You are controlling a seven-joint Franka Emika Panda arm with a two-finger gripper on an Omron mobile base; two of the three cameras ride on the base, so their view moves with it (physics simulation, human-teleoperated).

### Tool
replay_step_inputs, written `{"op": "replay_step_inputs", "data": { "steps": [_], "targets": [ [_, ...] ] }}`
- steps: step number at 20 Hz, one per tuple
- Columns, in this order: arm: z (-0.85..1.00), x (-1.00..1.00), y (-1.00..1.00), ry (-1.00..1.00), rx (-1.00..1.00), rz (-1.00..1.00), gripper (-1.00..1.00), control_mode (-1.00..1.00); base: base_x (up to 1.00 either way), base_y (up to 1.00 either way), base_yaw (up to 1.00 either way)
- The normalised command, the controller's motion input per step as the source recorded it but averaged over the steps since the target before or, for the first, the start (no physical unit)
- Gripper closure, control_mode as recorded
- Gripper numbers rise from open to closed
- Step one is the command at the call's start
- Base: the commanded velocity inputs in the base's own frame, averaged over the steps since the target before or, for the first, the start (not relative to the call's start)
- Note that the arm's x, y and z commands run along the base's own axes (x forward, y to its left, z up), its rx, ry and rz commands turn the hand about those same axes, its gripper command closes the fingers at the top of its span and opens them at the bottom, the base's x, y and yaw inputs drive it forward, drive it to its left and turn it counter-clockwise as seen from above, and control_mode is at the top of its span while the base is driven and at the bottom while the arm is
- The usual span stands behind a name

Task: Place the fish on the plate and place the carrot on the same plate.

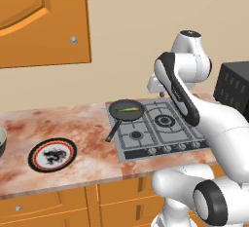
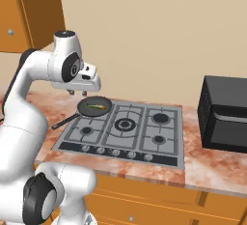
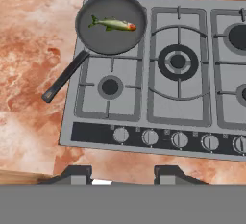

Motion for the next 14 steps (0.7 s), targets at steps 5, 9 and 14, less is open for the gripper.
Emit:
{"op": "replay_step_inputs", "data": {
  "steps": [5, 9, 14],
  "targets": [
    [-0.29, 0.05, 0.20, 0.07, 0.00, 0.00, -1.00, -1.00, 0.00, 0.00, 0.00],
    [-0.72, 0.88, 0.50, 0.01, 0.00, 0.00, -1.00, -1.00, 0.00, 0.00, 0.00],
    [-0.35, 1.00, 0.22, 0.02, -0.01, 0.00, -1.00, -1.00, 0.00, 0.00, 0.00]
  ]
}}
